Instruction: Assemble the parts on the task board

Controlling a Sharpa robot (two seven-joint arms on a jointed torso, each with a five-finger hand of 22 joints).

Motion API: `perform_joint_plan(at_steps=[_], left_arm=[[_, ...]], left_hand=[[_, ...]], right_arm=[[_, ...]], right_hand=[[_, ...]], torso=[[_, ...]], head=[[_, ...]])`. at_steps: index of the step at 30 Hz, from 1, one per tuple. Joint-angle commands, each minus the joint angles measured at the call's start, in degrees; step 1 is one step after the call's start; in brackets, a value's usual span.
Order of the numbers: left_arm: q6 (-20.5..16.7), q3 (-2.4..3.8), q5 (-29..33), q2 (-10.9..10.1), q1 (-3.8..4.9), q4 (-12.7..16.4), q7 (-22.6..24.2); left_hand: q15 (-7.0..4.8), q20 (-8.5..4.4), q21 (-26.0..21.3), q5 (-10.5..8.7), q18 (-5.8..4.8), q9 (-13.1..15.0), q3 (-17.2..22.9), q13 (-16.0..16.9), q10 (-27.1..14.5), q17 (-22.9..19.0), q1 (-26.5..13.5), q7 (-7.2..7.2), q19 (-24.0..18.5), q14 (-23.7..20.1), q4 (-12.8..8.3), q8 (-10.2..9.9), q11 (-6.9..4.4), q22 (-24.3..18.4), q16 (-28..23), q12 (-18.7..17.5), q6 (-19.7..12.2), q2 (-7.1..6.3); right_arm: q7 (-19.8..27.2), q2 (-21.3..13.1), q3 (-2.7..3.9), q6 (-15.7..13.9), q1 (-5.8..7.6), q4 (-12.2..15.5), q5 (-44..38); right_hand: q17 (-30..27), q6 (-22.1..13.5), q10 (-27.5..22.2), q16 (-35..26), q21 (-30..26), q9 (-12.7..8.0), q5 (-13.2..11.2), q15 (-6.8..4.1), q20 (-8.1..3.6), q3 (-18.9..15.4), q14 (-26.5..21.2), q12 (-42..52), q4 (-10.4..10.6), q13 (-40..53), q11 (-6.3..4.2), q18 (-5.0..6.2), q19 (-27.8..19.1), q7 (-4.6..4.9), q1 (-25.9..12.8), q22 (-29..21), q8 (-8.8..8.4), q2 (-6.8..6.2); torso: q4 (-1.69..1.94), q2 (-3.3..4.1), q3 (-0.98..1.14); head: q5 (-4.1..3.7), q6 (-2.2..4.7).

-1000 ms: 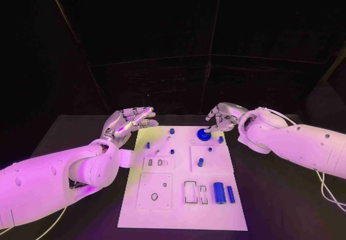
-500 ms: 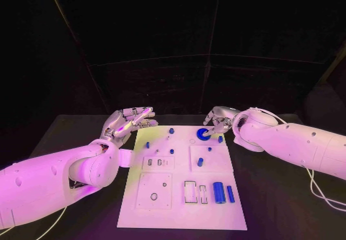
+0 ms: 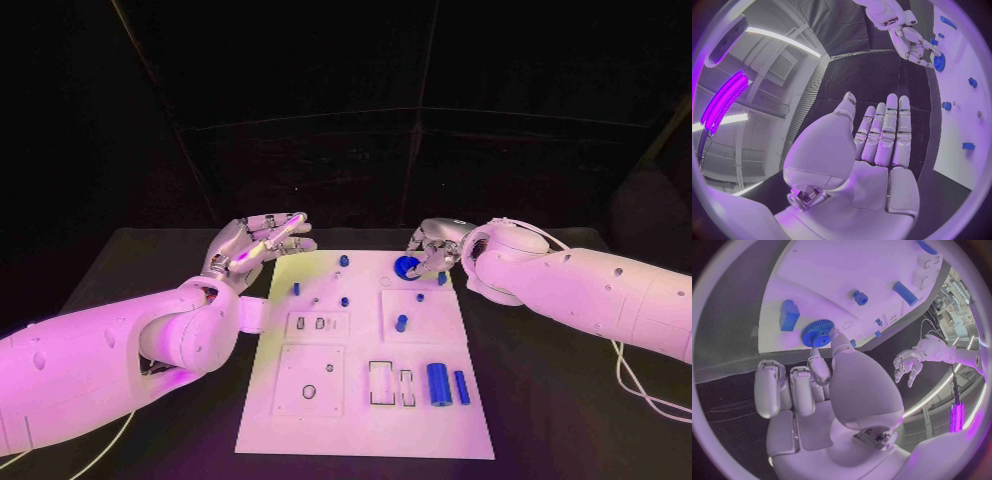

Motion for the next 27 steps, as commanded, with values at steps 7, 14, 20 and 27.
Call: perform_joint_plan(at_steps=[7,14,20,27], left_arm=[[0.6,0.05,-0.4,0.1,0.08,0.0,0.2],[0.6,0.05,-0.4,0.1,0.08,-0.1,0.2],[0.6,0.05,-0.4,0.1,0.08,-0.1,0.2],[0.6,0.05,-0.4,0.0,0.08,-0.1,0.2]], left_hand=[[0.05,0.06,-0.2,0.33,0.87,0.0,0.0,0.0,0.1,0.1,0.3,-0.19,0.5,0.2,-0.5,-0.3,-0.10,-0.1,-0.3,-0.3,0.4,0.47],[0.05,0.06,-0.2,0.33,0.87,0.0,0.0,0.0,0.1,0.1,0.3,-0.19,0.5,0.2,-0.5,-0.3,-0.10,-0.1,-0.3,-0.3,0.4,0.47],[0.05,0.06,-0.2,0.33,0.87,0.0,0.0,0.0,0.1,0.1,0.3,-0.19,0.5,0.2,-0.5,-0.3,-0.10,-0.1,-0.3,-0.3,0.4,0.47],[0.05,0.06,-0.2,0.33,0.87,0.0,0.0,0.0,0.1,0.1,0.3,-0.19,0.5,0.2,-0.5,-0.3,-0.10,-0.1,-0.3,-0.3,0.4,0.47]], right_arm=[[-0.4,0.5,0.04,1.4,-0.03,-0.5,-2.1],[-0.5,0.6,0.04,1.5,-0.06,-0.7,-2.9],[-0.7,0.6,0.04,0.7,-0.13,-0.4,-3.8],[-0.2,0.4,0.04,-3.8,-0.18,0.7,-5.0]], right_hand=[[7.0,1.2,0.4,0.4,0.5,0.2,-1.8,0.34,-0.05,1.3,4.4,0.9,-1.1,0.8,-0.23,-1.05,0.5,-0.18,1.8,3.8,1.09,1.36],[7.4,2.5,1.0,0.6,0.7,0.2,-3.1,0.13,-0.24,3.3,4.5,1.7,-2.4,1.9,-0.47,-1.19,0.9,-0.37,3.5,4.4,1.64,2.40],[7.6,4.9,1.7,0.7,0.9,0.3,-3.5,-0.21,-0.48,5.7,4.5,2.5,-3.4,2.9,-0.92,-1.28,1.3,-0.87,4.5,5.0,2.35,3.72],[7.8,8.0,2.8,0.7,1.4,0.2,-1.3,-0.94,-1.16,9.4,4.5,3.4,-4.4,4.2,-1.78,-1.53,2.0,-1.79,4.5,6.1,2.59,4.39]], torso=[[0.03,0.00,0.03],[0.02,-0.01,0.05],[0.02,-0.02,0.06],[0.05,-0.03,0.09]], head=[[-0.08,-0.22],[-0.15,-0.40],[-0.15,-0.48],[-0.11,-0.52]])
